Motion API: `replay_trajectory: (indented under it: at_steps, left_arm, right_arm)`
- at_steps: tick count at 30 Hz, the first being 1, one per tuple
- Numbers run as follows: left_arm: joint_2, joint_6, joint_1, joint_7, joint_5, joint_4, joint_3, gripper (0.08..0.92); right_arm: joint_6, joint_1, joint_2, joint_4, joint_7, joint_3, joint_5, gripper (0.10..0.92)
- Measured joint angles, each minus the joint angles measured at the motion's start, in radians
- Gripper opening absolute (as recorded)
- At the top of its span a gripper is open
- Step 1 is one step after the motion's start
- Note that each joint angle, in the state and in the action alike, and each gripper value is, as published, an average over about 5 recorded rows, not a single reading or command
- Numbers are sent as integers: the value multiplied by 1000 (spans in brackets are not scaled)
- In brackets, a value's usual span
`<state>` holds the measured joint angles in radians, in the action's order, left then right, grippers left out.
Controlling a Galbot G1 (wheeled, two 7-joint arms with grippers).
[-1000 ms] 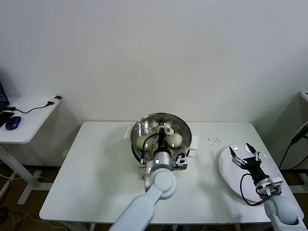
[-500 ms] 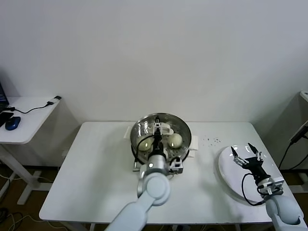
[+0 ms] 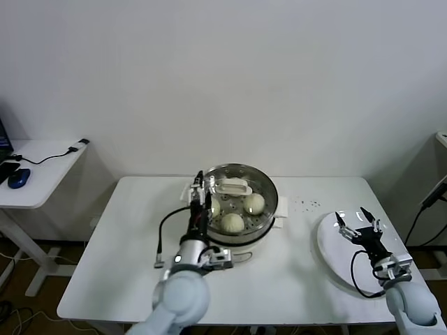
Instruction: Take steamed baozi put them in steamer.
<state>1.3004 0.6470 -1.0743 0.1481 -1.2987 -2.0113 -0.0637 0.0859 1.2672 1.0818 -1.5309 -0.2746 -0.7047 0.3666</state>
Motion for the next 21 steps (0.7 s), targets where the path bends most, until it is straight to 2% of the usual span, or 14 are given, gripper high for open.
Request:
replay_trajectory:
  at_steps: [5,10,16,21]
  left_arm:
    - [-24,-123,-85,-131,221,-57,130,823]
    - [-14,-307,-206,-214,472,-82,309,823]
    - [38,-515,-354,-240,763,-67,511,823]
    - [73,-624,-447,-235,997,-36,614,823]
  right_arm:
    - [-10,12,16,-18,13,-14,-9,823]
    - [-19,26,31,-33,19,-29,-23,823]
    - [-30,44,44,-52,20,-45,-29,823]
    - [-37,63,50,-68,10,-61,-23,823]
